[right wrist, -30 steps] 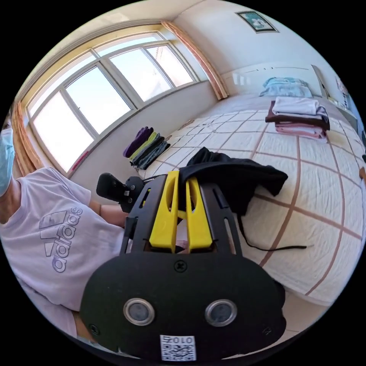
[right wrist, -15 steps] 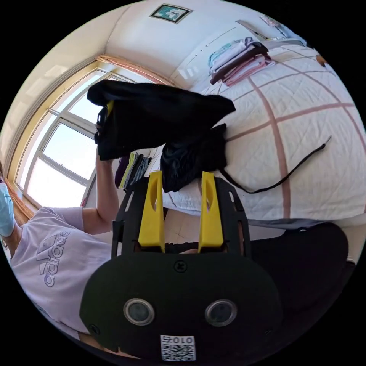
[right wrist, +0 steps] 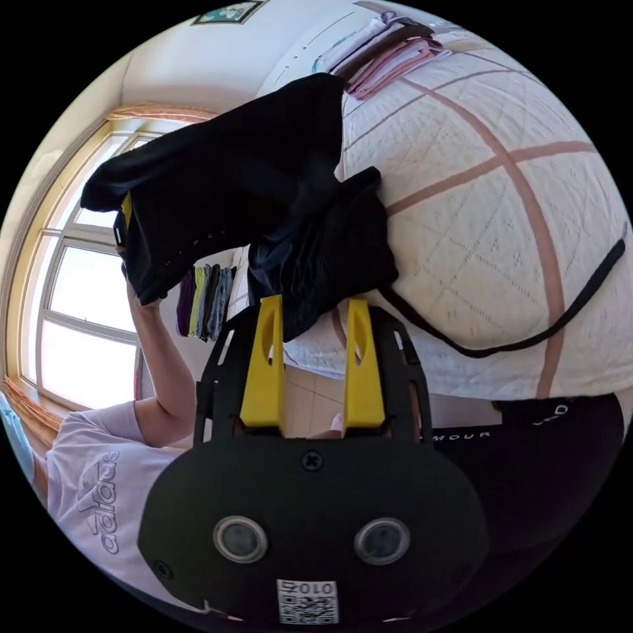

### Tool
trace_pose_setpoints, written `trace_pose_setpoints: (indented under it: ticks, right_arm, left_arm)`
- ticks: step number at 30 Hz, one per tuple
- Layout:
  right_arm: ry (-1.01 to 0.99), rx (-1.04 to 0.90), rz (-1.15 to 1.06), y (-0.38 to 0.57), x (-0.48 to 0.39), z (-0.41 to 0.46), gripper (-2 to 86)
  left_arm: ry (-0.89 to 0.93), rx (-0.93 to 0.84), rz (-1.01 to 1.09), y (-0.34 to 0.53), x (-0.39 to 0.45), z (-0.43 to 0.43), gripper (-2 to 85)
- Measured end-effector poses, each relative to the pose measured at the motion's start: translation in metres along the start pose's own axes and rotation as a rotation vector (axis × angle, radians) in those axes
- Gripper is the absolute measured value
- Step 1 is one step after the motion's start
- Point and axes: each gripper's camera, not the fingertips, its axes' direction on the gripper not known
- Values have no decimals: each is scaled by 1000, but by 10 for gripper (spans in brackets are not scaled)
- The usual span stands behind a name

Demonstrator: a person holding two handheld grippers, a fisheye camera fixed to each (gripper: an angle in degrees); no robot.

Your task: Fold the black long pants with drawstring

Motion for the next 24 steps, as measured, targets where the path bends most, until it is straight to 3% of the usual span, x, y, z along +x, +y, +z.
trace_pose_setpoints:
  ticks: [3,8,13,18,22,24]
  right_arm:
    - [-30,55,17,16,-6,-14,116]
    - [222,106,-155,45,-46,-43,111]
    - [491,235,-599,53,-141,-84,174]
    - [521,331,-987,41,-256,-116,212]
    - [666,162,-1164,26,-316,-75,160]
    - [549,110,-1232,21,-328,-81,84]
  left_arm:
    - [-16,9,13,-2,5,-5,2]
    - [-33,-1,72,-13,20,-12,0]
    - [22,-310,328,-44,73,21,-2]
    - [92,-513,488,-51,126,68,-1]
    - [153,-578,631,-43,169,88,2]
    - [57,-563,680,-37,194,77,7]
